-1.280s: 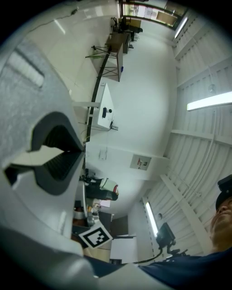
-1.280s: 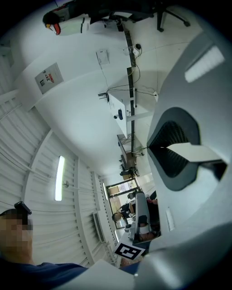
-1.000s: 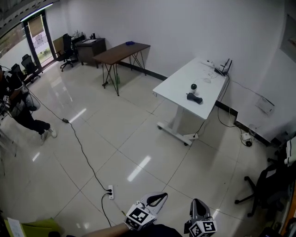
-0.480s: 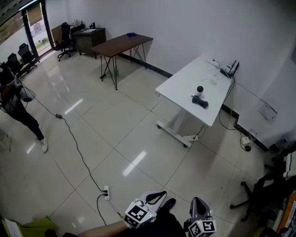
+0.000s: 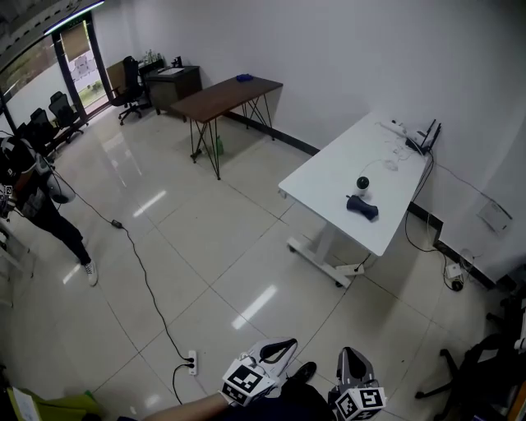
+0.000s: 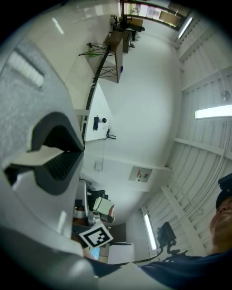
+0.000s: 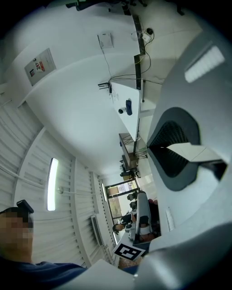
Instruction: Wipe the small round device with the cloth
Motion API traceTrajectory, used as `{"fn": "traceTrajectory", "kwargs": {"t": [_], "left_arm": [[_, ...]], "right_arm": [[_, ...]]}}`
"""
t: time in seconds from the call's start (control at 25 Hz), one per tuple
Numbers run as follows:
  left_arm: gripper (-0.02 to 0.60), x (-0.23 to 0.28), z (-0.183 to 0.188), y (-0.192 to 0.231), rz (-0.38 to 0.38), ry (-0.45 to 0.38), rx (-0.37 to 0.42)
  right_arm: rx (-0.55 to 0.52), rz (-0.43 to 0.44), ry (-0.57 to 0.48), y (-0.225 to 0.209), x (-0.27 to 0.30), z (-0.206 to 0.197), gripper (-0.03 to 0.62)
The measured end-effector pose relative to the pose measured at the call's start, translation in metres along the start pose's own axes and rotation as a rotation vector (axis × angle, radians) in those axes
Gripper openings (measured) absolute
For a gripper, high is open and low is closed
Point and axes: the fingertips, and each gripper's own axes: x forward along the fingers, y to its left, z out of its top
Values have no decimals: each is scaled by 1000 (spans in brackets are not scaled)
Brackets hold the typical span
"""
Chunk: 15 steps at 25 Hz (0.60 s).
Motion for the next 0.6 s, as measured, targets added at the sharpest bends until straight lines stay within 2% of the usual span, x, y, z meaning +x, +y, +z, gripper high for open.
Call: {"fn": "traceTrajectory", "kwargs": {"t": [0.32,0.6], "left_arm": [[2,87,31,-4,19,-7,21],[2,127,45,4,26,15,28]], "right_arm": [[-18,27,-23,-76,34,45,11],[20,24,-10,-110,57,54,11]]}}
